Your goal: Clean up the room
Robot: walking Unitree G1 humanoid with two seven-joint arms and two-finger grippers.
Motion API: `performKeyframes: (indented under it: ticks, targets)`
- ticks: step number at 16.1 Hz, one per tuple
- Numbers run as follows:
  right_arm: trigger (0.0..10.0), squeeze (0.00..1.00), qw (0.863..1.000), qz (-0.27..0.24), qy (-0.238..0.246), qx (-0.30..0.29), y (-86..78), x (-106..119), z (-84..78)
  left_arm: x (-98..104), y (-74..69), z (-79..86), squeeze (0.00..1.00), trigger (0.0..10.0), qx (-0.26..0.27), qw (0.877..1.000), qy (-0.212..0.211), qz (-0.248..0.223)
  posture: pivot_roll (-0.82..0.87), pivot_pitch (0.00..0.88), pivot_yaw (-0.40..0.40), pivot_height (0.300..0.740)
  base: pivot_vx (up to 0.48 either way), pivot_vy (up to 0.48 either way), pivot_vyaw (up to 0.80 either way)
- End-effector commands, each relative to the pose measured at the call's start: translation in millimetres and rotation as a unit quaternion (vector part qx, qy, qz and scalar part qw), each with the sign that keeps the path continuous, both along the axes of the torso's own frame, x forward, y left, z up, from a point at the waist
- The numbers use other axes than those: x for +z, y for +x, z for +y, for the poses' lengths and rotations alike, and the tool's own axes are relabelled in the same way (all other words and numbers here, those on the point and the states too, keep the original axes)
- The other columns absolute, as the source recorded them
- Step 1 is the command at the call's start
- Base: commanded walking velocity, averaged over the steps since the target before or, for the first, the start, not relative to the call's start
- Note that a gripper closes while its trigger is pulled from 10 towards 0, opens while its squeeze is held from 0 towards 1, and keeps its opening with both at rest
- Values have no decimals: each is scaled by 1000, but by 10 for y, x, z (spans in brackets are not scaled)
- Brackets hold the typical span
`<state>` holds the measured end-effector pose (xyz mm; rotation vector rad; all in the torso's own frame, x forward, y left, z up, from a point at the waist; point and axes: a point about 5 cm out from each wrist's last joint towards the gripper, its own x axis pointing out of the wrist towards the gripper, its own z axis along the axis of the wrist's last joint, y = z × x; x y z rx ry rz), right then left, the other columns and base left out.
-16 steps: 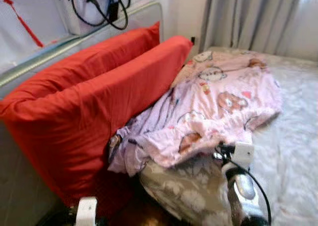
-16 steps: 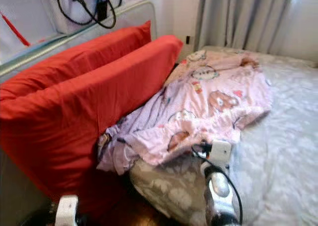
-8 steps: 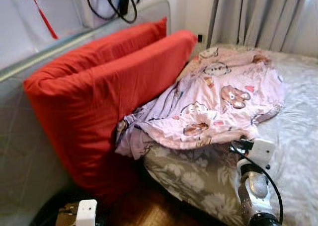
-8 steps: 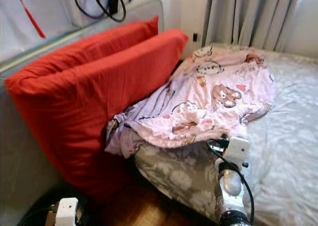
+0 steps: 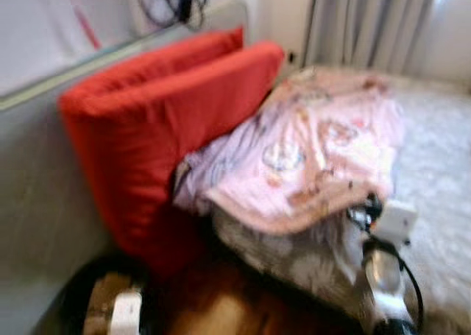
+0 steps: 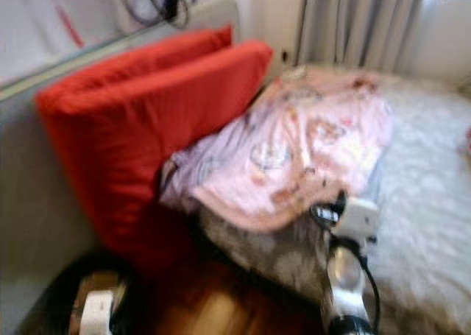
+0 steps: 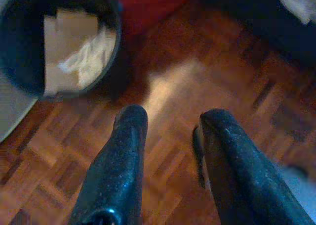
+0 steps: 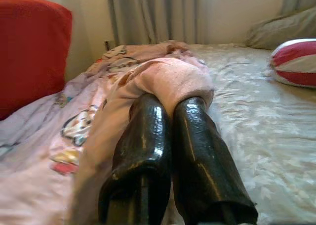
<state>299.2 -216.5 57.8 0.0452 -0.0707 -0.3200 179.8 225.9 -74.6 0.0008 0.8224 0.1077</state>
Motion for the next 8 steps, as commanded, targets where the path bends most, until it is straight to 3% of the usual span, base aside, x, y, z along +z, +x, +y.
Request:
performKeyframes:
  ticks: [1, 8]
  targets:
    - [10000, 0, 1000, 2, -5, 0, -38, -22, -13, -7, -9, -6, 0, 10000, -4, 1000, 3, 3, 15, 0, 59, 740, 0, 0, 0]
    - [10000, 0, 998, 38, -16, -49, -146, -129, -164, -21, -30, -13, 0, 10000, -4, 1000, 2, 9, 13, 0, 57, 740, 0, 0, 0]
